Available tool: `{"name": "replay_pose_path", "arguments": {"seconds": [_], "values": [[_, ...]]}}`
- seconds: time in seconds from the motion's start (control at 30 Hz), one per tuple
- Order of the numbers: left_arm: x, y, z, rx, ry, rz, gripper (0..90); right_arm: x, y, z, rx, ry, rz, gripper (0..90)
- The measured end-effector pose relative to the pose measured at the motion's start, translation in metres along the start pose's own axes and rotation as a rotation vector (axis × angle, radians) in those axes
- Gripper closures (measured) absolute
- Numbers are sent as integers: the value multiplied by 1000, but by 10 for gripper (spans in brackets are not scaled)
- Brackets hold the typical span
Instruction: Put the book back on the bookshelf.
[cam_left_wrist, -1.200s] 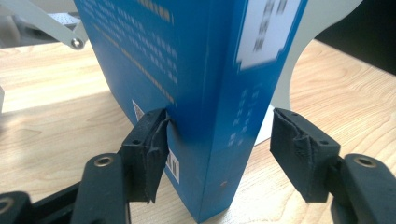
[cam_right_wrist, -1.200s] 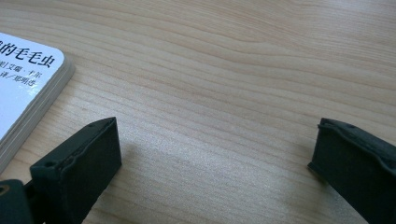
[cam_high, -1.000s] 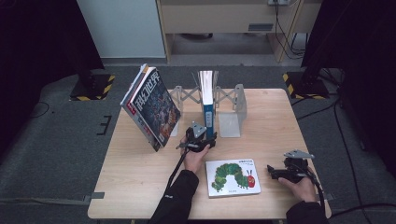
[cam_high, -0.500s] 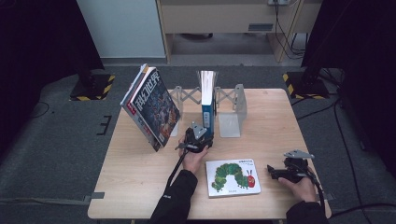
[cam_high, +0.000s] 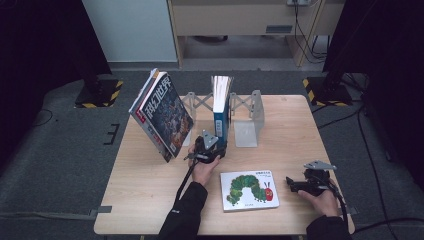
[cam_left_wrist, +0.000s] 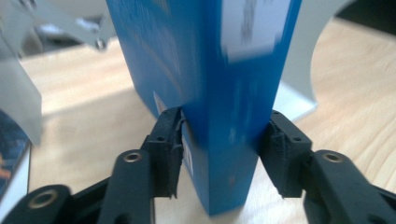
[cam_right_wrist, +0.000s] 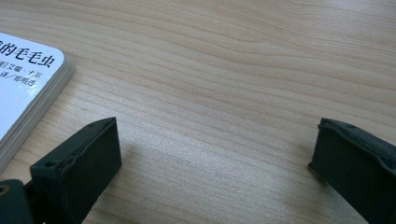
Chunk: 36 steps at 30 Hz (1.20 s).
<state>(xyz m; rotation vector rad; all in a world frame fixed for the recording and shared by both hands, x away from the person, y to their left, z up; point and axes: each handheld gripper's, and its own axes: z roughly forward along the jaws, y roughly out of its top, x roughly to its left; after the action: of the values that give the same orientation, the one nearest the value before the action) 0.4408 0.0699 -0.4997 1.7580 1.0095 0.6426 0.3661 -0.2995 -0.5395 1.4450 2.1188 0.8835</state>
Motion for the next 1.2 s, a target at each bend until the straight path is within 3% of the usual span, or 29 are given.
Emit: {"name": "replay_pose_path", "arguments": {"seconds": [0.13,0.23,0.4,0.7,1.2], "values": [[0,19,-7,-42,12,8,440,0,0,0,1,0,0,16],[0,28,-11,-36,26,-1,490,0,0,0,0,0,0,16],[-5,29,-11,-40,44,-17,513,0,0,0,0,0,0,16],[-9,32,-8,-37,54,11,517,0,0,0,0,0,0,16],[-3,20,-19,-84,-4,-6,517,0,0,0,-1,-1,0,16]]}}
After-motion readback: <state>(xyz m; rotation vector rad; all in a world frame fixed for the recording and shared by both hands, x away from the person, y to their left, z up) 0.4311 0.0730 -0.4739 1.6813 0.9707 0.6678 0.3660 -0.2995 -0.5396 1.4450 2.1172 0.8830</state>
